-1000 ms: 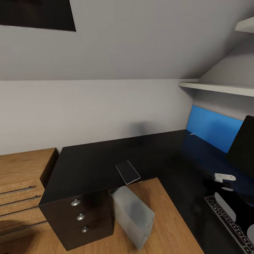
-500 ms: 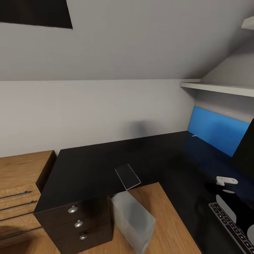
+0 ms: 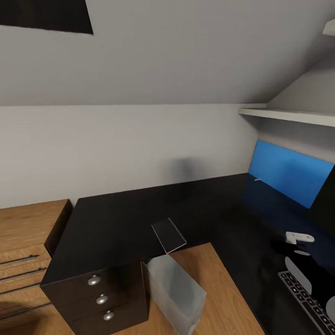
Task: In the bedroom, organize the workspace by keeping the computer under the desk, ensuring the monitor is on the desk, placing the keyboard on the desk next to the monitor, placing the mouse on the desk next to the keyboard, moving the folder from the swivel chair onto the desk next to the mouse, stacking the notebook on top of the folder with the pen on top of the notebook, and positioning the swivel chair next to the desk.
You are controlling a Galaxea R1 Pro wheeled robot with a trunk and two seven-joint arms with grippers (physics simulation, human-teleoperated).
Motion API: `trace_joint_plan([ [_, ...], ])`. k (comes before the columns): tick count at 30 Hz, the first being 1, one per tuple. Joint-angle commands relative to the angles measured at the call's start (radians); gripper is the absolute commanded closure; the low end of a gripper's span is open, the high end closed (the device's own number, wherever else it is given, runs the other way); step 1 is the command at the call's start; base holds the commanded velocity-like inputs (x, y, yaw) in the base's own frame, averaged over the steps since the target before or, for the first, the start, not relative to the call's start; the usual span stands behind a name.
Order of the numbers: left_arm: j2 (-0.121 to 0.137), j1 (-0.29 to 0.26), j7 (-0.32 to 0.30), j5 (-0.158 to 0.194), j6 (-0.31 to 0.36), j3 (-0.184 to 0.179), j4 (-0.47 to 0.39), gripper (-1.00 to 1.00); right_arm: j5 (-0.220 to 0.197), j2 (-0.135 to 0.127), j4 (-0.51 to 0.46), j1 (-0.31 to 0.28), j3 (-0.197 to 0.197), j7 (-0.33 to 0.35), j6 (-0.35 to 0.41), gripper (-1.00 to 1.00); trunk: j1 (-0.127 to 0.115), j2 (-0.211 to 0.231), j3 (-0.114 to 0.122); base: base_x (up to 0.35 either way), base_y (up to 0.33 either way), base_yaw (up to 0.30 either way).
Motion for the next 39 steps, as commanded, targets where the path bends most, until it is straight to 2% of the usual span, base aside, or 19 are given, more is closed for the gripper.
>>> trace_joint_plan([
  [1, 0.0, 0.0, 0.005, 0.009, -0.004, -0.008, -0.001, -1.0, -0.012, -0.002, -0.003, -0.001, 0.008, -0.01, -0.003, 1.0, 0.0, -0.001, -0.001, 0.0, 0.0, 0.0],
  [5, -0.001, 0.0, 0.005, 0.01, -0.004, -0.008, -0.001, -1.0, -0.013, -0.002, -0.006, -0.001, 0.008, -0.009, -0.009, 1.0, 0.0, -0.001, -0.001, 0.0, 0.0, 0.0],
  [14, -0.001, 0.0, 0.005, 0.011, -0.005, -0.008, -0.001, -1.0, -0.012, -0.003, -0.009, -0.001, 0.008, -0.012, -0.004, 1.0, 0.035, -0.064, -0.029, 0.0, 0.0, 0.0],
  [27, 0.003, 0.0, 0.004, 0.012, -0.005, -0.005, 0.018, -1.0, -0.011, -0.002, -0.01, -0.001, 0.008, -0.012, 0.07, 1.0, 0.035, -0.064, -0.029, -0.012, 0.0, 0.0],
  [39, 0.003, 0.0, 0.005, 0.012, -0.005, -0.004, 0.023, -1.0, -0.011, -0.002, -0.01, -0.001, 0.008, -0.013, 0.073, 1.0, 0.035, -0.064, -0.029, -0.016, 0.0, 0.0],
])
